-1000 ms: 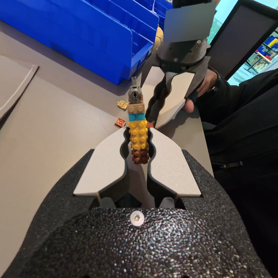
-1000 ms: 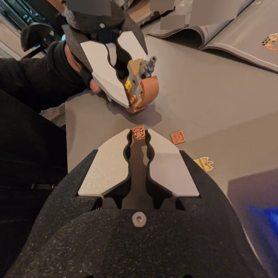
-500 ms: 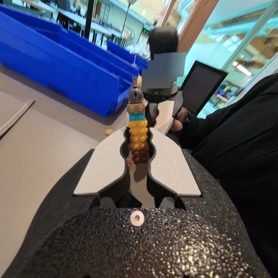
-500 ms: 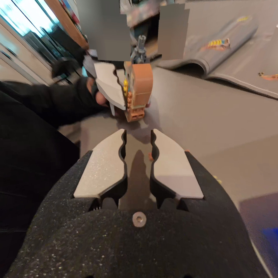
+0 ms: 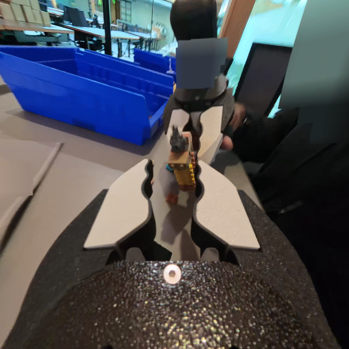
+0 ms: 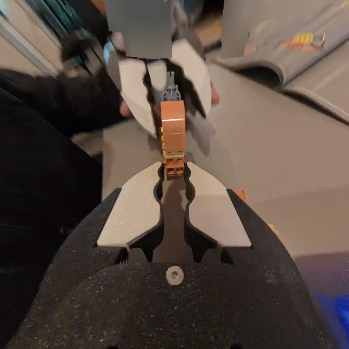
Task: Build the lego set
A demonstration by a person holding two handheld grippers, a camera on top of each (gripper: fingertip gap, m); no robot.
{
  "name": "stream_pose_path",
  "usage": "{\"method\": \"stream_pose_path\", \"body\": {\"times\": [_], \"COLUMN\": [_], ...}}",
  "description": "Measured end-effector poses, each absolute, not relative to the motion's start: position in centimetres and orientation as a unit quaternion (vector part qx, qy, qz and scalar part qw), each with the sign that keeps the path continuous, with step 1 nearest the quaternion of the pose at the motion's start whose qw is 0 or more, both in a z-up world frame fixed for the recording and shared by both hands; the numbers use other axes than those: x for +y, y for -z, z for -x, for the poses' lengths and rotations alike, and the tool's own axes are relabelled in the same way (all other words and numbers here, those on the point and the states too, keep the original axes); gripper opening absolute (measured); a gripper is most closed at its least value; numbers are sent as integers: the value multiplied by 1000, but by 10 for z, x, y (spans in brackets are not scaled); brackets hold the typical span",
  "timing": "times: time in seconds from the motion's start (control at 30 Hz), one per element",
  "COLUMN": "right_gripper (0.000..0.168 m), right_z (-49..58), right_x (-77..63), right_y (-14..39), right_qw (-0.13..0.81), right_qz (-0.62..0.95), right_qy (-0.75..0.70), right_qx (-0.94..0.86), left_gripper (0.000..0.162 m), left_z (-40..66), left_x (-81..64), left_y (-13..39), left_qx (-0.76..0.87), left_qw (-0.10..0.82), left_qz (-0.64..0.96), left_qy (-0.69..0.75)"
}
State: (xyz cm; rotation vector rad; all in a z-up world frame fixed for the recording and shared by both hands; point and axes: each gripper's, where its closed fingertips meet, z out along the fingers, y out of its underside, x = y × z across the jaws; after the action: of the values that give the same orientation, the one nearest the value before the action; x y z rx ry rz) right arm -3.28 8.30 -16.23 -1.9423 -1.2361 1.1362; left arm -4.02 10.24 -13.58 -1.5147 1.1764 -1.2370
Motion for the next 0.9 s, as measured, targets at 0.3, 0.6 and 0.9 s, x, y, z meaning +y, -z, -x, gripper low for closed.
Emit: {"method": "stream_pose_path", "body": {"times": [0.3, 0.6, 0.9], "right_gripper": [19, 20, 40], "right_z": [22, 32, 19], "right_x": [71, 71, 80], "right_y": [204, 202, 172], "right_qw": [159, 187, 282], "right_qz": [737, 724, 729], "right_qy": [-228, -215, -326], "right_qx": [-616, -628, -531], "left_gripper": [62, 22, 43], "left_z": [42, 45, 47], "left_x": [85, 74, 71], "left_y": [172, 210, 216], "left_qx": [618, 679, 696], "left_qw": [410, 337, 330], "left_qz": [578, 590, 583], "left_qy": [341, 278, 257]}}
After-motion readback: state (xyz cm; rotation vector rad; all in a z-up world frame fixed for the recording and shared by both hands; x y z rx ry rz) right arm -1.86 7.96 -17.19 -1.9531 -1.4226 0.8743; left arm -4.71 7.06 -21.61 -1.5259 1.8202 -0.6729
